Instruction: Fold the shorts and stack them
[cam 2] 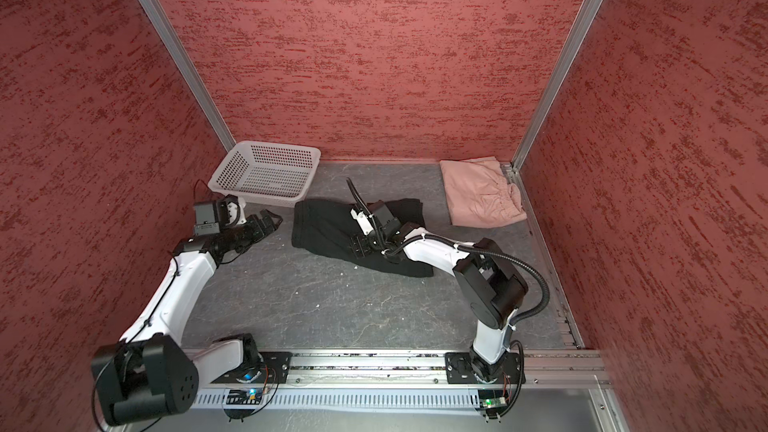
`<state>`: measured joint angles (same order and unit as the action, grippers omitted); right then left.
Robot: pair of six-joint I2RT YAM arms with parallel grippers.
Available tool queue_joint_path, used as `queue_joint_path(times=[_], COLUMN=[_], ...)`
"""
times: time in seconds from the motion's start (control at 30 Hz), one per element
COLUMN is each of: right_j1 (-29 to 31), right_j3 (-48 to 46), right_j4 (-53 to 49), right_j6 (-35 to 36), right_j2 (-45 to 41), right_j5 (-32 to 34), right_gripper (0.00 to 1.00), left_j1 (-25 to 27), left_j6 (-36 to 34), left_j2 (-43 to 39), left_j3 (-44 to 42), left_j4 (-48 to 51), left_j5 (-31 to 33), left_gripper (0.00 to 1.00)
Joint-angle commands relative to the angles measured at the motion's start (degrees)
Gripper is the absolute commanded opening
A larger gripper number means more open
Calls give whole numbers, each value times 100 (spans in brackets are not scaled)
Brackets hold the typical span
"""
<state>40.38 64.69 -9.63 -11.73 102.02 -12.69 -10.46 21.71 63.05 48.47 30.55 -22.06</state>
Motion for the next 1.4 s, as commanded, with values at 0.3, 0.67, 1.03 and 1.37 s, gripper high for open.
queue_joint_path(times=[0.3, 0.67, 1.03, 1.37], right_j1=[-739, -1693, 768, 2351], right_j3=[-1462, -2419, -790, -312], right_j4=[1104, -1625, -1035, -92], right_j6=[-1587, -1470, 843, 2557], right_j2=[-70, -2203, -1971, -560], right_j5=[-609, -107, 1814, 3851], right_gripper=[55, 61, 78, 99], left_j1=[6, 917, 58, -787], left_j6=[-13, 17, 147, 161], left_j2=[-565, -636, -1167, -1997], left_j3=[-148, -235, 181, -166], left_j4=[67, 599, 859, 855], left_j5=[-636, -91, -358, -836], left_gripper=[99, 99, 99, 100])
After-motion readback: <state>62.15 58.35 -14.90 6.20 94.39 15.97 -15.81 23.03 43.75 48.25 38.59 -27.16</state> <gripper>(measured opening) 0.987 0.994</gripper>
